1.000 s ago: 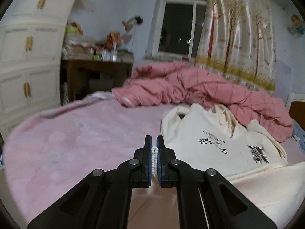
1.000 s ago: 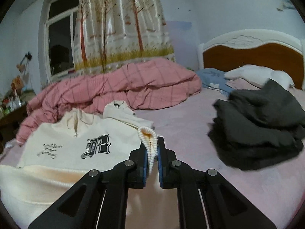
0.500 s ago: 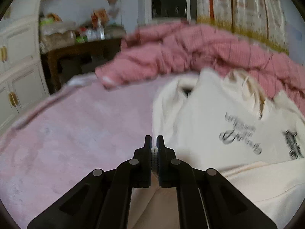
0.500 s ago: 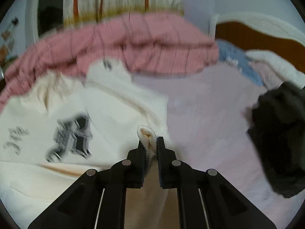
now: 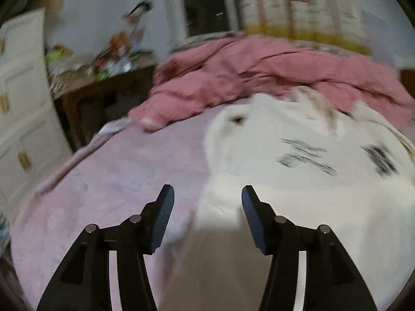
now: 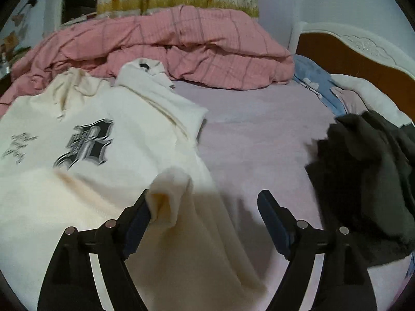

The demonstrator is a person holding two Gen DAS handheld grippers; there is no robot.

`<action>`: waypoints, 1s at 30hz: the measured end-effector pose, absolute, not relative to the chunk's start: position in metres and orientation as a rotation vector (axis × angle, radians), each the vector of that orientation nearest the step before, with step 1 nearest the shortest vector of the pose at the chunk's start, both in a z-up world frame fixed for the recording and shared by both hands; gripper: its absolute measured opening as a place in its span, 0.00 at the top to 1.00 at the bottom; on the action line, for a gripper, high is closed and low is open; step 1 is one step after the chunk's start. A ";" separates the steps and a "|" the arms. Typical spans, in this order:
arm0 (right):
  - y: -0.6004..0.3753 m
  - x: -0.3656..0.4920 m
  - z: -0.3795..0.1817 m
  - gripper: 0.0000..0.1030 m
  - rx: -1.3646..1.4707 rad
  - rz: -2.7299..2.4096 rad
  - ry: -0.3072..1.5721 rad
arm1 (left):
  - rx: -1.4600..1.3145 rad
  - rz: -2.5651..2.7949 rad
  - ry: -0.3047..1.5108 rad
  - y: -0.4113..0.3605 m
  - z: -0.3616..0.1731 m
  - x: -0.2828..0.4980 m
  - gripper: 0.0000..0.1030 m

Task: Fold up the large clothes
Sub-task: 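Open both tools and release the folded hem on the hoodie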

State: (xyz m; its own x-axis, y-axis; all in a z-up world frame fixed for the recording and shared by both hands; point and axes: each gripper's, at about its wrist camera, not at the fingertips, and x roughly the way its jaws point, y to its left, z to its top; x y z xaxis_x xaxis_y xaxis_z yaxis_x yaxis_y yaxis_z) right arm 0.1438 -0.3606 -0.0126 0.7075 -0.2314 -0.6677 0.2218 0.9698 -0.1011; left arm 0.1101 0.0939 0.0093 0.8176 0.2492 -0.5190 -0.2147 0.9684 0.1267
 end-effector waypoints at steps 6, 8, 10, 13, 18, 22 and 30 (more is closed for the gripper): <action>-0.316 0.083 0.012 0.21 -0.029 -0.118 0.640 | 0.054 -0.019 0.585 0.023 0.014 0.063 0.49; -0.305 0.075 0.017 0.21 0.026 -0.031 0.656 | 0.024 -0.111 0.618 0.002 0.015 0.060 0.49; -0.292 0.072 0.013 0.21 0.087 0.147 0.720 | 0.027 -0.171 0.632 -0.018 0.015 0.058 0.49; -0.273 0.070 -0.003 0.21 0.124 0.222 0.768 | 0.119 -0.197 0.716 -0.049 0.001 0.065 0.51; -0.257 0.070 -0.053 0.21 0.067 0.133 0.885 | 0.065 -0.189 0.863 -0.047 -0.038 0.082 0.51; -0.259 0.055 -0.052 0.21 0.011 0.142 0.858 | 0.037 -0.205 0.867 -0.041 -0.036 0.078 0.51; -0.275 0.011 -0.063 0.21 -0.031 0.163 0.792 | 0.062 -0.160 0.790 -0.045 -0.042 0.056 0.51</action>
State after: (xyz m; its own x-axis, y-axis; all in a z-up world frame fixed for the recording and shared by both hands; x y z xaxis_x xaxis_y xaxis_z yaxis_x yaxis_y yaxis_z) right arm 0.0111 -0.2748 -0.0632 0.6906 0.1343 -0.7106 -0.1572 0.9870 0.0337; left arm 0.0558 -0.0446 -0.0421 0.6925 -0.1199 -0.7114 0.1665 0.9860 -0.0042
